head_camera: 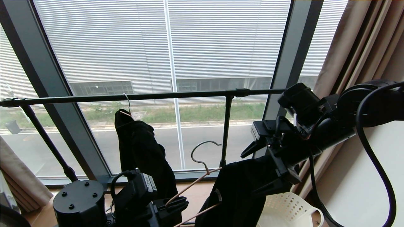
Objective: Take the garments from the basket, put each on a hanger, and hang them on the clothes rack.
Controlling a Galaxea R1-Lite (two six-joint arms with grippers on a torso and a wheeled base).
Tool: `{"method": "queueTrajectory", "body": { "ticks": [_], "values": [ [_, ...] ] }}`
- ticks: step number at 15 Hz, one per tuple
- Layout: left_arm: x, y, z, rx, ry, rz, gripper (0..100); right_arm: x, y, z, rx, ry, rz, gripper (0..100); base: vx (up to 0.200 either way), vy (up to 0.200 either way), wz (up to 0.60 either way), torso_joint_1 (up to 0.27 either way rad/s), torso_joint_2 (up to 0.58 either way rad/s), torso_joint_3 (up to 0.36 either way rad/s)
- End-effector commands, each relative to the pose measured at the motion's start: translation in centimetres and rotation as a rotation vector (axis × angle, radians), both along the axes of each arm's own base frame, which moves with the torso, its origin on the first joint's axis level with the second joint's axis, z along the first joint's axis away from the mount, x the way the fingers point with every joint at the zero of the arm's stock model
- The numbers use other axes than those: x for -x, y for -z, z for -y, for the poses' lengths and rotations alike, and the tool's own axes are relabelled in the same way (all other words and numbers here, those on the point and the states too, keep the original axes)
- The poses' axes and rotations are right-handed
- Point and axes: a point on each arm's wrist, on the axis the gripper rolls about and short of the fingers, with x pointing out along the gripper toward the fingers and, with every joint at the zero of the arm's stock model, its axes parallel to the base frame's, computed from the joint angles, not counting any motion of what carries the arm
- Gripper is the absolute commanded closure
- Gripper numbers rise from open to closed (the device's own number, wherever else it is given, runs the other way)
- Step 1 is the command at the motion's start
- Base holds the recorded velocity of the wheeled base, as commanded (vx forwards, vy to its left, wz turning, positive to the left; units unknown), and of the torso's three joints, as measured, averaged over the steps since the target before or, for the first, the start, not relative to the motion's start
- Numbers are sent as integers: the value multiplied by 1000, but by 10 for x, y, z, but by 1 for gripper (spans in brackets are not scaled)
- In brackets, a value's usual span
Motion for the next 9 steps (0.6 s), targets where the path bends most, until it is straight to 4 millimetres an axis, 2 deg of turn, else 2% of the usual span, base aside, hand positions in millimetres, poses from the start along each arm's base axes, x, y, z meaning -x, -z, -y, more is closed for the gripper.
{"method": "queueTrajectory", "body": {
  "ticks": [1,2,9],
  "values": [
    [0,0,0,0,-1,-1,100,0,2,-1,2,3,-10,0,0,0,0,0,0,0],
    [0,1,0,-1,-1,-2,100,-1,1,-1,0,6,-9,100,0,0,0,0,0,0],
    [-1,1,0,-2,-2,-5,100,-1,0,-1,-10,4,9,100,0,0,0,0,0,0]
  ]
}}
